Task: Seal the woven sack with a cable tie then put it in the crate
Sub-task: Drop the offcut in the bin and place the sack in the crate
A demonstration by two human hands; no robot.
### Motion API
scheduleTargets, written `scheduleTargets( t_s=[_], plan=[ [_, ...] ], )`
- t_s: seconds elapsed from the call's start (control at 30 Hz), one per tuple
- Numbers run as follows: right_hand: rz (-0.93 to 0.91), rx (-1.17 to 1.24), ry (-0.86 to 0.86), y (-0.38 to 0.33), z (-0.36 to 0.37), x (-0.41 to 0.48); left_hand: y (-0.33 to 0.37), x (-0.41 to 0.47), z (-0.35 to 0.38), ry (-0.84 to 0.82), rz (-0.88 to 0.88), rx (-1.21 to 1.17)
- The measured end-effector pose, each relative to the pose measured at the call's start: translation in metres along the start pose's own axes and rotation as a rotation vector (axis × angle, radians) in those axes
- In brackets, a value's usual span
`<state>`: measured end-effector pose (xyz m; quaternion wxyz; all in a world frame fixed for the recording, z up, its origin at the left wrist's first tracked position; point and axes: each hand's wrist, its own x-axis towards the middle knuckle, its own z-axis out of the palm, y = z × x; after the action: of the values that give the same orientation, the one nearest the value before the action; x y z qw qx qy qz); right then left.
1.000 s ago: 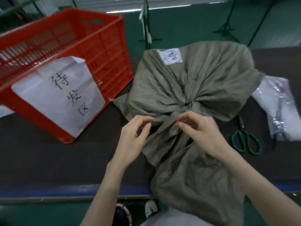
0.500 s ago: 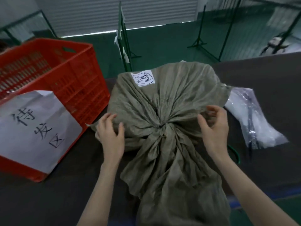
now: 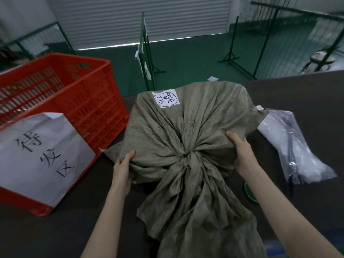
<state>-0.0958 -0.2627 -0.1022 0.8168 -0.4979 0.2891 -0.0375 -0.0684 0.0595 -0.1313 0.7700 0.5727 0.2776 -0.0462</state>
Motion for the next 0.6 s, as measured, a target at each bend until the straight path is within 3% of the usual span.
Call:
scheduleTargets(
  t_s=[0.33, 0.6],
  plan=[
    [-0.067, 0.065, -0.056, 0.010, -0.010, -0.012, 0.002, -0.007, -0.001, -0.038, 0.118, -0.044],
    [-0.108, 0.304, -0.089, 0.006, -0.018, -0.027, 0.028, -0.027, 0.012, -0.116, 0.438, -0.054]
  ],
)
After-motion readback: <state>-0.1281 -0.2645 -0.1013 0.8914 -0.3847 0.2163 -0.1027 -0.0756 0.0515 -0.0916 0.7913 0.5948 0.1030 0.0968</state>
